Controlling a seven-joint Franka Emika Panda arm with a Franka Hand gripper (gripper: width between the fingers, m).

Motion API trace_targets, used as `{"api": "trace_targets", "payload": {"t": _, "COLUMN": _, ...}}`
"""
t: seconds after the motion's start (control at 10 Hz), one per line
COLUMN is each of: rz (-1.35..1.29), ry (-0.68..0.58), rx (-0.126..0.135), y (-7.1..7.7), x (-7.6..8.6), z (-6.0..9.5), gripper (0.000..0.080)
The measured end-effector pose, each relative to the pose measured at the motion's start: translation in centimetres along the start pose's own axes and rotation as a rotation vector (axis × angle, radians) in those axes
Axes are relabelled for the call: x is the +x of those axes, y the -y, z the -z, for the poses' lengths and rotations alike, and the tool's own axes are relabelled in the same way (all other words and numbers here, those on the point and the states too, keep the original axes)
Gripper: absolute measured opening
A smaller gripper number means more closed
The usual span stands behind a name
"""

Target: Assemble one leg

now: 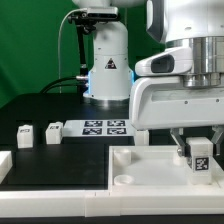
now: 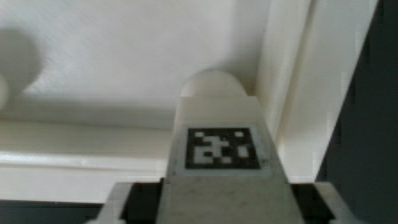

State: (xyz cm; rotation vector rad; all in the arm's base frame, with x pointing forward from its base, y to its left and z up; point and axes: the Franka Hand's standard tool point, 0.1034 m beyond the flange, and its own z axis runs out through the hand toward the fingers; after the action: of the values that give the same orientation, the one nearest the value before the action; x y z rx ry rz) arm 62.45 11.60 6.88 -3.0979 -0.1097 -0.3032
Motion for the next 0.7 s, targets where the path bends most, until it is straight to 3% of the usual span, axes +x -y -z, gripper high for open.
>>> {"api": "trace_targets", "payload": {"t": 0.2, "rz": -0.022, "ry": -0.001, "rx": 0.0, "y": -0.05, "x": 0.0, "z": 0.0, "gripper": 0.029}}
{"api": "trace_targets", "payload": {"t": 0.5, "rz": -0.502, "ry": -0.012, "rx": 0.02, "y": -0.04, "x": -0.1, "z": -0.02, "gripper": 0.029}}
{"api": "trace_targets", "payload": {"t": 0.7, "rz": -0.798, "ry": -0.009, "rx": 0.019, "y": 0.32, "x": -0.2, "z": 0.02, "gripper": 0.029}}
